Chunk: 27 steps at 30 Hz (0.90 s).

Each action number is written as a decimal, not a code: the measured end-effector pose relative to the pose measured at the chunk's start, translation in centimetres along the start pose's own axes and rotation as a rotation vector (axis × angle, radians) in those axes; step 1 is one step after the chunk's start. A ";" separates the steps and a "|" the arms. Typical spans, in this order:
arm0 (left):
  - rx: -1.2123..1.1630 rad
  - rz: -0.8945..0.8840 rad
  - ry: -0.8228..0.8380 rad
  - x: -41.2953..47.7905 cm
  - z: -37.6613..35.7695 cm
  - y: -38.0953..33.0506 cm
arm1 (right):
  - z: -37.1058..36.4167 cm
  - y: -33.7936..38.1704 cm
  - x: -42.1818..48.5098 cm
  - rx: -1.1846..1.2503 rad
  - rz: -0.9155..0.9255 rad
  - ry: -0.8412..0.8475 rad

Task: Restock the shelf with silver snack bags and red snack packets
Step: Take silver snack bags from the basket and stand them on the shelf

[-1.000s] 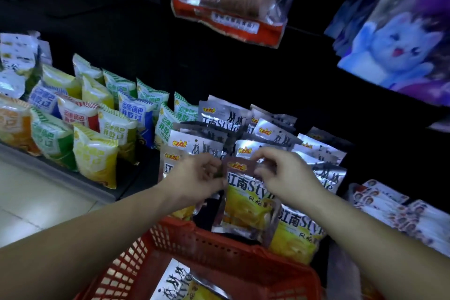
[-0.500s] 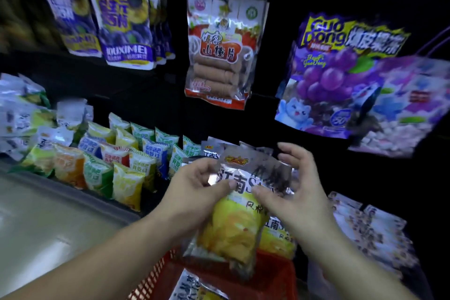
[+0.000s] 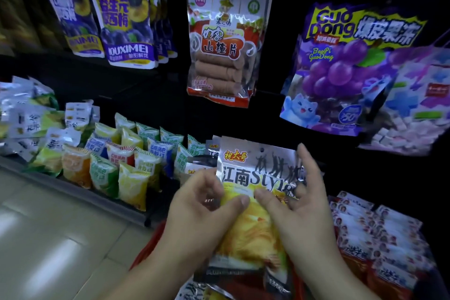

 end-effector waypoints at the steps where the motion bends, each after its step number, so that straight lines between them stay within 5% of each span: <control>1: -0.015 0.018 0.050 0.2 -0.4 0.2 | 0.0 0.0 0.2 -0.015 0.016 -0.001; 10: -0.246 0.040 0.088 0.6 0.9 0.2 | -0.3 -1.2 -0.6 0.149 -0.020 0.107; 27: 0.039 0.063 -0.035 0.9 1.2 2.2 | -0.4 -1.0 -0.9 -0.170 0.077 0.077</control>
Point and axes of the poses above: each hand's wrist, its own x-axis towards the middle knuckle, its own z-axis out of the back of the hand, y = z × x, the point moved 6 cm from there along x, towards the middle knuckle, and after that the axes turned 15 degrees about y, right-handed, at the moved point
